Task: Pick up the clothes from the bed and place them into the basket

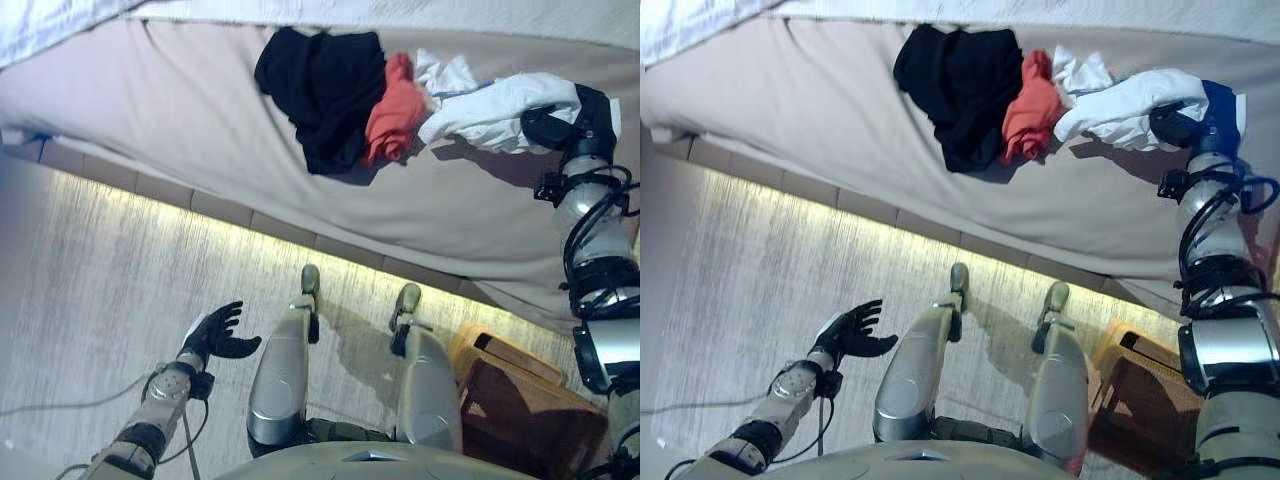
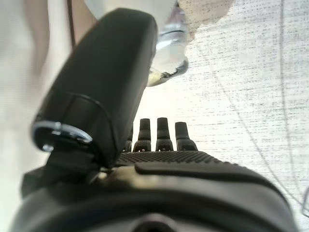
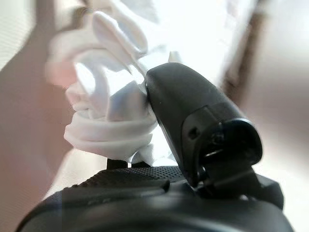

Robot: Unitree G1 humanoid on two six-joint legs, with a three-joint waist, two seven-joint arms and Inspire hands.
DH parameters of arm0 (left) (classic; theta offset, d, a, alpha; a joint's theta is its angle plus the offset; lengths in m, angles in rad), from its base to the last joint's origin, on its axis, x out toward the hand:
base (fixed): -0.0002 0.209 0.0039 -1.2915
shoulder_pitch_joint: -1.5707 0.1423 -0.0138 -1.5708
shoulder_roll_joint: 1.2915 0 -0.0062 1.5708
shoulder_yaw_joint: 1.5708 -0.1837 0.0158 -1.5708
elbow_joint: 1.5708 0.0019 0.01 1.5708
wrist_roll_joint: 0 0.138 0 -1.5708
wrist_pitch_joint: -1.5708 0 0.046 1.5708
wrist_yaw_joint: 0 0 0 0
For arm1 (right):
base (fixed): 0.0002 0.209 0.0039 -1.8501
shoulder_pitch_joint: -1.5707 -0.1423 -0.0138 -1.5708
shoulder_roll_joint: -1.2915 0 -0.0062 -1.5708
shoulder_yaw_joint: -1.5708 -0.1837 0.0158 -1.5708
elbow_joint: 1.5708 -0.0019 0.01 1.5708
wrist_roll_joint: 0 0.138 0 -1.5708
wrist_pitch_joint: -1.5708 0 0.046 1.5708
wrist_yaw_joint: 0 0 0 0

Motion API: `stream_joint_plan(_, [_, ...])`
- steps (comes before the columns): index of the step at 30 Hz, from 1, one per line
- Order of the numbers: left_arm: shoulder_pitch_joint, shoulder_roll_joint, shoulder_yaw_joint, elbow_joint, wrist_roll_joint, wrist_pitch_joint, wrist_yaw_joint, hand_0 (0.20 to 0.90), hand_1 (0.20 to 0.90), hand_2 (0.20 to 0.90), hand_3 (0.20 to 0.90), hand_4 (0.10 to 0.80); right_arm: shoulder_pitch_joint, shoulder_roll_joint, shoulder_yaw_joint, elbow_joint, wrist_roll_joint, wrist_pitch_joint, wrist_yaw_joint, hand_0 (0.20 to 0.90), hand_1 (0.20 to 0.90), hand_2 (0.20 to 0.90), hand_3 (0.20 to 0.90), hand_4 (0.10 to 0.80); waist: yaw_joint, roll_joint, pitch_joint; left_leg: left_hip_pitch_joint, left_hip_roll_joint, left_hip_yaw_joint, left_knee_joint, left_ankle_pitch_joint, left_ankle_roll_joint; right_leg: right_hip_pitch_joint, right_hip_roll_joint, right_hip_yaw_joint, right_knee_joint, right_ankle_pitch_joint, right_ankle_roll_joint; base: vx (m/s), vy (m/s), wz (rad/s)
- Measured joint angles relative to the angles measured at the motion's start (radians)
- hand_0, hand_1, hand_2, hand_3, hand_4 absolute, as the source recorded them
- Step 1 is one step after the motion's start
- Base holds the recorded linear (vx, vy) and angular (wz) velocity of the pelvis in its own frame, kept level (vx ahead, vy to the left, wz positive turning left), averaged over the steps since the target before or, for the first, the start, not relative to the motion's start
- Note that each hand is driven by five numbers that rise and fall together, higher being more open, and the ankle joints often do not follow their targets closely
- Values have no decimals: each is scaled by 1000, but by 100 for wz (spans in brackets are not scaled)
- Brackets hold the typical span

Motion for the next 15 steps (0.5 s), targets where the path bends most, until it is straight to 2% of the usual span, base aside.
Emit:
stream_joint_plan(4, [7, -38, 24, 32, 35, -1, 14, 900, 900, 900, 900, 800, 81, 58, -75, -161, 50, -35, -17, 300, 300, 300, 200, 100, -35, -2, -17, 112, 3, 16, -103, 28, -4, 104, 18, 4, -108, 38, 8, 32, 30, -13])
stream_joint_plan(5, [23, -50, 24, 44, 35, -3, 14, 900, 900, 900, 900, 800, 130, 77, -80, -199, 77, -44, -17, 300, 300, 300, 200, 100, -40, -8, -86, 104, 3, 23, -133, 30, -4, 95, 23, 4, -137, 38, 8, 64, -13, -5])
stream_joint_plan(7, [26, -78, 27, 76, 35, -5, 14, 900, 900, 900, 900, 800, 207, 122, -108, -237, 115, -55, -15, 300, 300, 300, 200, 100, -51, -12, -164, 136, 4, 29, -180, 45, -8, 131, 34, 4, -200, 61, 13, 51, -10, -6])
stream_joint_plan(11, [56, -113, 28, 89, 43, -23, 14, 900, 900, 900, 900, 800, 382, 241, -129, -341, 141, -79, -64, 300, 300, 300, 200, 100, -80, -29, -260, 217, 4, 40, -230, 47, -10, 224, 47, 4, -286, 71, 21, 29, 40, -8])
stream_joint_plan(15, [74, -139, 26, 91, 107, -23, 28, 900, 900, 900, 900, 800, 536, 338, -135, -439, 140, -109, -115, 300, 300, 300, 200, 100, -118, -43, -300, 278, 1, 58, -248, 47, -10, 285, 49, 19, -325, 73, 23, 21, 27, -14])
